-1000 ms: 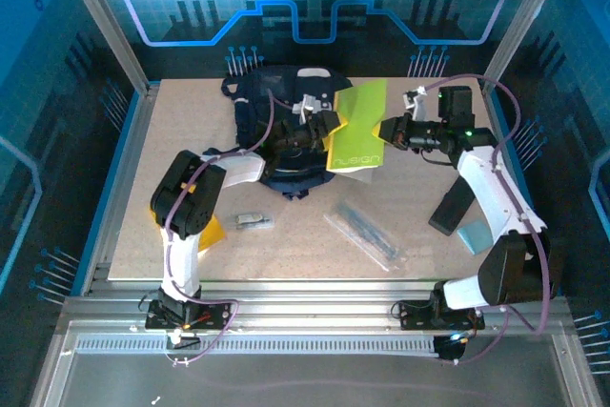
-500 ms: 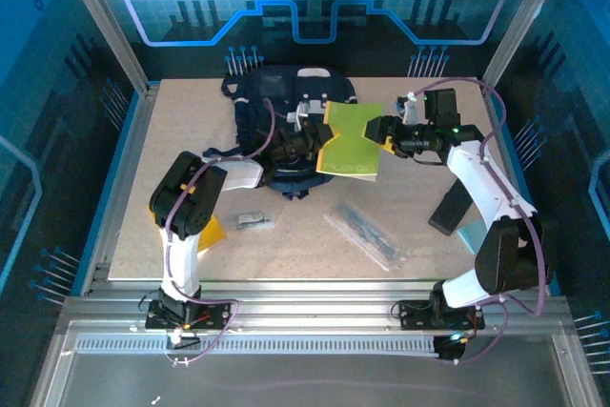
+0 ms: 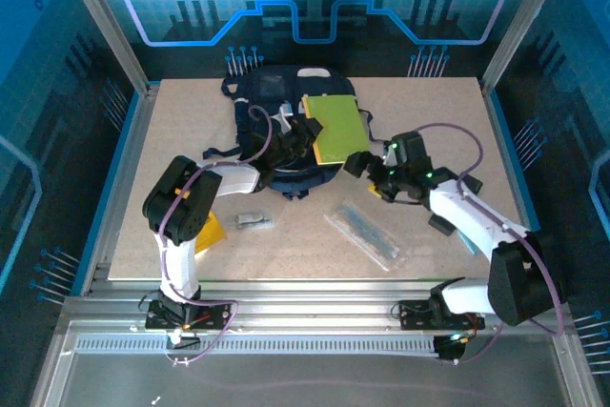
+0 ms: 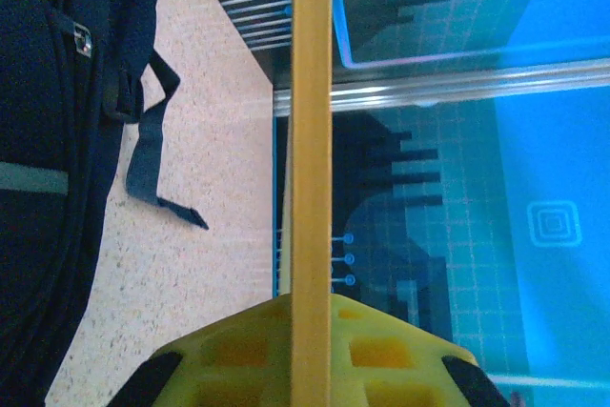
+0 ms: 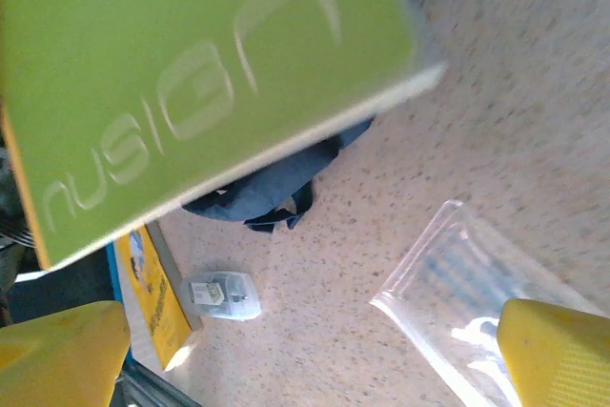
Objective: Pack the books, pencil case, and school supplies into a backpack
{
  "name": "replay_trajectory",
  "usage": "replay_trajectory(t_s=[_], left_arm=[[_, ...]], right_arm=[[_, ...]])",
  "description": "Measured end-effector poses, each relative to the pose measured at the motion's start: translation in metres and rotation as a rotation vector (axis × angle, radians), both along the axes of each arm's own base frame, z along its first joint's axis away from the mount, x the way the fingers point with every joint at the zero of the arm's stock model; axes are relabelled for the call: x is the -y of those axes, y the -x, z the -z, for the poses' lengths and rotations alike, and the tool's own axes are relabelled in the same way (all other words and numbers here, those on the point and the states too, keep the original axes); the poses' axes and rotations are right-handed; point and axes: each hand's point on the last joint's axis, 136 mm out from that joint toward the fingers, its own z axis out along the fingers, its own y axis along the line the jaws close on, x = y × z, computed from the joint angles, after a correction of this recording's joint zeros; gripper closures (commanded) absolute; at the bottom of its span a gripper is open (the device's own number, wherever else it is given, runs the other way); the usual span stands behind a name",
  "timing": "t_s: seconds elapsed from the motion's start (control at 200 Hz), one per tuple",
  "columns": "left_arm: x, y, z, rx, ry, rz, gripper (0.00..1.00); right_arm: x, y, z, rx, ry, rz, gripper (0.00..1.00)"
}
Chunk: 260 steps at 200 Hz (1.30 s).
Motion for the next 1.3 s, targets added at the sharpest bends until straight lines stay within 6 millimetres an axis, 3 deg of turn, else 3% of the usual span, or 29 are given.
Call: replay_trajectory(t_s=[0.145,0.345,0.515,0.66,0.936,0.991,1.051,1.111,1.151,1.236,1.301], left_arm=[[0.007,0.005,0.004,-0.004,0.002,-0.035,1.0],[0.019,0.018,0.015,-0.034,0.015,-0.057,1.0],[0.013,0.013,0.007,-0.013,0.044,-0.106,1.0],[0.007,0.013,0.01,-0.018,0.054,-0.146,1.0],[-0.008,0.014,0.02,-0.036,0.072,-0.244,1.0],[-0.009,0.014,0.017,-0.03,0.076,-0.255,1.0],[-0.01,0.013,0.014,-0.022,0.083,-0.264,1.0],[-0.011,0.013,0.011,-0.014,0.087,-0.269,1.0],[-0.012,0.013,0.011,-0.015,0.086,-0.273,0.92],[-0.01,0.014,0.011,-0.011,0.082,-0.258,0.53],[-0.001,0.021,0.009,-0.006,0.073,-0.215,0.37]], right_arm=[[-0.025,-0.001,-0.001,0.045,-0.071,0.052,0.0],[-0.039,-0.027,-0.037,0.18,-0.198,0.14,0.0],[-0.042,-0.041,-0.03,0.182,-0.221,0.183,0.08],[-0.04,-0.047,-0.026,0.18,-0.218,0.212,0.28],[-0.034,-0.054,-0.03,0.2,-0.226,0.27,0.53],[-0.032,-0.055,-0.03,0.198,-0.227,0.286,0.64],[-0.03,-0.056,-0.032,0.206,-0.223,0.296,0.86],[-0.029,-0.057,-0.034,0.219,-0.222,0.299,0.99],[-0.029,-0.058,-0.039,0.229,-0.233,0.301,1.0],[-0.028,-0.059,-0.044,0.25,-0.233,0.294,1.0],[-0.024,-0.062,-0.047,0.267,-0.231,0.297,1.0]])
